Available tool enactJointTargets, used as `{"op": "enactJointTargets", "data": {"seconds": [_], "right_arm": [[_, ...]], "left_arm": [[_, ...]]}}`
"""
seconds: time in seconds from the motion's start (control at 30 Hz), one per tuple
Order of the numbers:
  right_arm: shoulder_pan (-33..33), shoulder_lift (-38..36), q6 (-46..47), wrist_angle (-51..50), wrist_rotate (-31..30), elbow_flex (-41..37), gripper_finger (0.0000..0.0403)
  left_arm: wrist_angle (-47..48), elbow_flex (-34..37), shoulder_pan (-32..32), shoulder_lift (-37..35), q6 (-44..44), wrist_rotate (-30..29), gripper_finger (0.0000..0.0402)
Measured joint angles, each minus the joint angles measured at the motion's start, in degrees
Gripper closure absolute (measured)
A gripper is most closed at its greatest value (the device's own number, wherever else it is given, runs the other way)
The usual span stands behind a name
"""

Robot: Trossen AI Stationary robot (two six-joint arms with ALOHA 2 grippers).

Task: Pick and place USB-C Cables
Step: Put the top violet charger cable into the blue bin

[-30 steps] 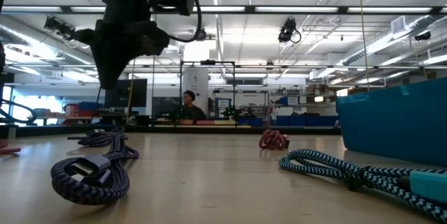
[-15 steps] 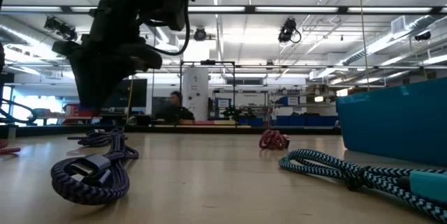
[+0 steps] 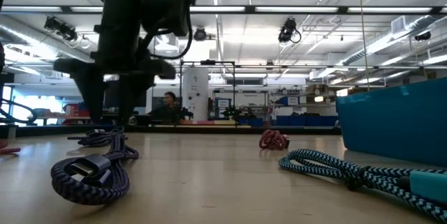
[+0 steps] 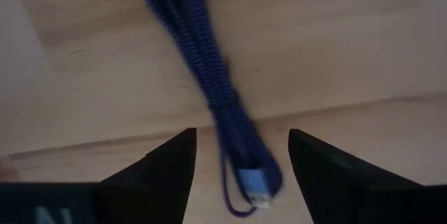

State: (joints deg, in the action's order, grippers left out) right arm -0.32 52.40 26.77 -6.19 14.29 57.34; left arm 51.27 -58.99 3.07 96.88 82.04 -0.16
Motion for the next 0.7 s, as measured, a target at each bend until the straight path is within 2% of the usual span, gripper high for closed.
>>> {"op": "enactJointTargets", "data": {"seconds": [0.2, 0.4, 0.7], "right_arm": [[-0.35, -1.11, 0.01, 0.20, 0.82, 0.00, 0.0255], [-1.05, -2.18, 0.01, 0.76, 0.84, 0.00, 0.0255], [-2.12, -2.47, 0.00, 1.46, 0.82, 0.00, 0.0255]], "left_arm": [[-1.69, 5.26, 0.38, -0.01, 3.60, 3.21, 0.0168], [-15.28, 9.38, 0.37, -0.40, 5.87, 3.81, 0.0172], [-15.93, 9.78, 0.48, -0.28, 4.81, 0.92, 0.0175]]}}
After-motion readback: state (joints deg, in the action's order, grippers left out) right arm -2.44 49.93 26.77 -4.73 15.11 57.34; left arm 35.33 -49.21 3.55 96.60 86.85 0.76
